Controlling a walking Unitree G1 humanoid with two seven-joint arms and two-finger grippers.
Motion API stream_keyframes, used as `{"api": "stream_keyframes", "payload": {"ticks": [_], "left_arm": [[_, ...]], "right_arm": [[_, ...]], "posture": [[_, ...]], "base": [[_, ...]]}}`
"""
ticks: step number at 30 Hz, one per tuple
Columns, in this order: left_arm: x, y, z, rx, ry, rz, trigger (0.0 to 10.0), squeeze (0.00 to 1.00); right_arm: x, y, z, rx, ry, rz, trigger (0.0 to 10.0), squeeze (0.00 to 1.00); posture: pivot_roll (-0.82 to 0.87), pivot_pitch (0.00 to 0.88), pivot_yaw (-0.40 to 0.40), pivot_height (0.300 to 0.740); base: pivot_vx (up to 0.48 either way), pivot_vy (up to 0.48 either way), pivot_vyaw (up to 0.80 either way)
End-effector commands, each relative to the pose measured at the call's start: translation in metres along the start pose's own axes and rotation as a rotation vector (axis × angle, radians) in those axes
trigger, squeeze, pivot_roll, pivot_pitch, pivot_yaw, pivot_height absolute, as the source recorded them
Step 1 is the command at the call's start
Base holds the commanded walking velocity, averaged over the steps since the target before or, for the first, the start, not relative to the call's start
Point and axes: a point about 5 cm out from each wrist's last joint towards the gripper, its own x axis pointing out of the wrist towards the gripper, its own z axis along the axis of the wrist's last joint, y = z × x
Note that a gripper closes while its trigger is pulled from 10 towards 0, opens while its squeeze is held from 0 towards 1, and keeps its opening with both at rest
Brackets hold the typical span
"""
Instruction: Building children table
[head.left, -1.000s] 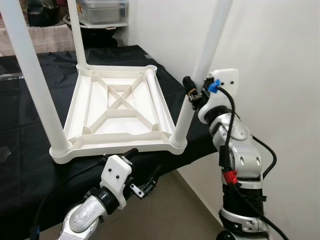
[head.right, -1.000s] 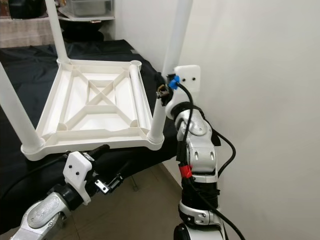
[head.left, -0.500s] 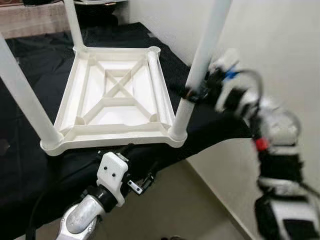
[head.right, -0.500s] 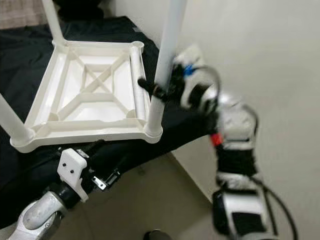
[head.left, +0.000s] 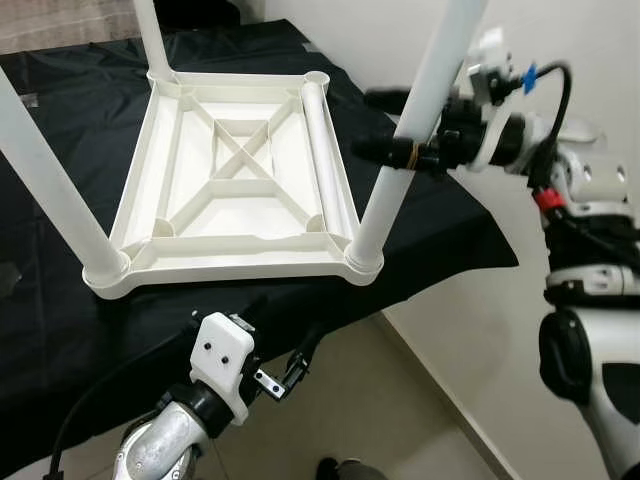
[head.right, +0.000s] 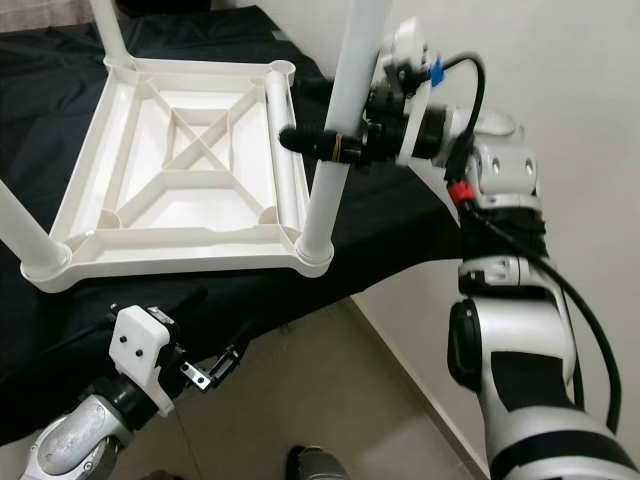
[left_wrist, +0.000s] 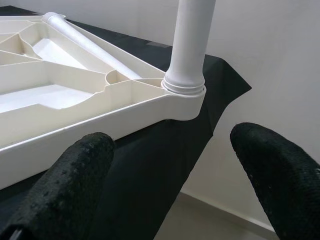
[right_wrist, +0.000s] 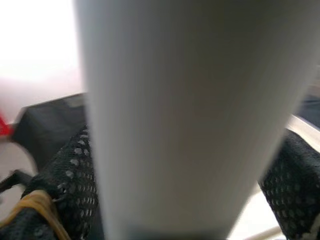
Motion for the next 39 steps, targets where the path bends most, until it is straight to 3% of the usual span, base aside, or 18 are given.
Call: {"api": "stream_keyframes", "payload": {"ticks": [1,2,3,4,5,7,21,26,27,28,29,30,31,32,33,34,35,39], "left_arm": [[-0.004,-0.003,-0.001,0.005,0.021,-0.01,10.0,0.0],[-0.004,-0.002,-0.001,0.005,0.021,-0.01,10.0,0.0],[-0.004,-0.002,-0.001,0.005,0.022,-0.011,10.0,0.0],[-0.004,-0.002,-0.001,0.004,0.023,-0.011,10.0,0.0],[-0.004,-0.002,-0.001,0.004,0.023,-0.011,10.0,0.0],[-0.005,-0.002,-0.001,0.004,0.024,-0.012,10.0,0.0],[-0.002,0.001,-0.001,0.002,0.023,-0.012,10.0,0.0],[0.0,0.001,-0.001,-0.008,0.017,-0.015,10.0,0.0],[0.001,0.0,-0.001,-0.014,0.011,-0.015,10.0,0.0],[0.001,0.0,-0.001,-0.014,0.011,-0.015,10.0,0.0],[0.001,0.0,-0.005,-0.006,0.012,-0.013,10.0,0.0],[0.001,0.0,-0.005,-0.006,0.012,-0.013,10.0,0.0],[0.001,0.003,-0.01,0.001,0.021,-0.003,10.0,0.0],[0.001,0.005,-0.013,0.007,0.029,0.005,10.0,0.0],[0.001,0.005,-0.013,0.007,0.029,0.005,10.0,0.0],[0.004,0.01,-0.016,0.01,0.033,0.017,10.0,0.0],[0.008,0.013,-0.019,0.017,0.039,0.013,10.0,0.0],[0.011,0.016,-0.021,0.033,0.043,0.005,10.0,0.0]], "right_arm": [[-0.006,0.001,0.003,0.014,-0.016,0.08,10.0,0.0],[-0.007,0.001,0.005,0.022,-0.025,0.093,10.0,0.0],[-0.01,0.001,0.007,0.034,-0.039,0.112,6.3,0.0],[-0.013,0.0,0.009,0.044,-0.051,0.123,4.4,0.0],[-0.013,0.0,0.009,0.044,-0.051,0.123,4.4,0.0],[-0.015,-0.001,0.012,0.048,-0.062,0.128,0.0,0.0],[-0.017,-0.001,0.013,0.051,-0.028,0.142,0.0,0.0],[-0.017,-0.006,0.006,0.05,0.053,0.046,0.0,0.0],[-0.025,-0.015,0.002,0.05,0.111,-0.238,0.0,0.0],[-0.025,-0.015,0.002,0.05,0.111,-0.238,0.0,0.0],[-0.032,-0.02,-0.009,0.012,0.141,-0.78,0.0,0.0],[-0.032,-0.02,-0.009,0.012,0.141,-0.78,0.0,0.0],[-0.006,0.019,-0.063,0.176,0.197,-0.938,0.0,0.0],[0.004,0.057,-0.092,0.32,0.221,-1.026,0.0,0.0],[0.004,0.057,-0.092,0.32,0.221,-1.026,0.0,0.0],[0.035,0.08,-0.116,0.388,0.229,-1.01,0.0,0.0],[0.068,0.085,-0.123,0.371,0.199,-0.923,0.0,0.0],[0.084,0.08,-0.121,0.317,0.171,-0.905,0.0,0.0]], "posture": [[0.07,0.192,-0.13,0.74],[0.07,0.192,-0.13,0.74],[0.07,0.194,-0.129,0.74],[0.07,0.194,-0.129,0.74],[0.07,0.194,-0.129,0.74],[0.07,0.194,-0.128,0.74],[0.02,0.185,-0.117,0.74],[-0.04,0.192,-0.141,0.74],[-0.06,0.189,-0.176,0.74],[-0.06,0.189,-0.176,0.74],[-0.05,0.161,-0.248,0.74],[-0.05,0.161,-0.248,0.74],[-0.04,0.11,-0.21,0.74],[-0.04,0.11,-0.21,0.74],[-0.04,0.11,-0.21,0.74],[-0.05,0.072,-0.118,0.74],[-0.02,0.038,-0.108,0.74],[0.0,0.01,-0.114,0.74]], "base": [[0.0,0.0,0.0],[0.0,0.0,0.0],[0.0,0.0,0.0],[0.0,0.0,0.0],[0.0,0.0,0.0],[0.0,0.0,0.0],[0.0,0.0,0.0],[0.0,0.0,0.0],[0.0,0.0,0.0],[0.0,0.0,0.0],[0.0,0.0,0.0],[0.0,0.0,0.0],[0.0,0.0,0.0],[0.0,0.0,0.0],[0.0,0.0,0.0],[0.0,0.0,0.0],[0.0,0.0,0.0],[0.0,0.0,0.0]]}}
